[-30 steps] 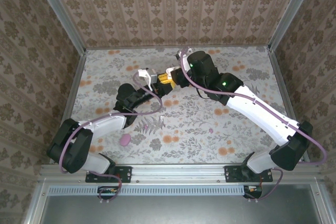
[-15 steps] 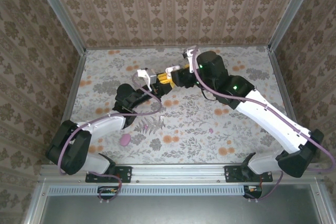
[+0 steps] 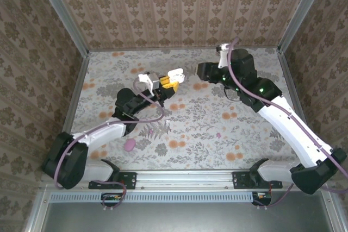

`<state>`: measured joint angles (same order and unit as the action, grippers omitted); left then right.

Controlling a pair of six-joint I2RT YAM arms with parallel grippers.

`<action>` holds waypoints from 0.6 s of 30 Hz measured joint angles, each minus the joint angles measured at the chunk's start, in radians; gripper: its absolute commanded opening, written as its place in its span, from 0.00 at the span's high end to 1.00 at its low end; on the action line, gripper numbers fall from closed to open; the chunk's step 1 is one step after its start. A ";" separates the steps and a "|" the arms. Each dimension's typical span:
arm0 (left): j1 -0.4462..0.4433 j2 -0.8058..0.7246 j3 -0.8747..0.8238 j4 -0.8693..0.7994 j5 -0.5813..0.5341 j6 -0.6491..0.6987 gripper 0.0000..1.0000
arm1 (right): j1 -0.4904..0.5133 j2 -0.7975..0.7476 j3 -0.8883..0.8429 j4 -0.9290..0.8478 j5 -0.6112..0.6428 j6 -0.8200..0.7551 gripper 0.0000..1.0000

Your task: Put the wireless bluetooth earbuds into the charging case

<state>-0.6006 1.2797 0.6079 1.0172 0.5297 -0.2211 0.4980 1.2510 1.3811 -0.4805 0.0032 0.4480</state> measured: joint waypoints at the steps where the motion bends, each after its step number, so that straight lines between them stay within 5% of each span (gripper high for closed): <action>1: 0.008 -0.027 -0.009 -0.022 -0.007 0.013 0.86 | -0.024 0.006 -0.017 -0.006 -0.011 0.016 0.50; 9: 0.070 -0.255 -0.053 -0.212 -0.077 0.115 0.86 | -0.032 0.306 -0.074 -0.076 -0.220 0.115 0.52; 18: 0.079 -0.410 -0.101 -0.350 -0.136 0.175 0.86 | 0.132 0.673 0.067 -0.180 -0.278 0.147 0.53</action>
<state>-0.5217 0.8692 0.5072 0.6670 0.3939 -0.0456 0.6300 1.9240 1.4479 -0.6601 -0.2752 0.5953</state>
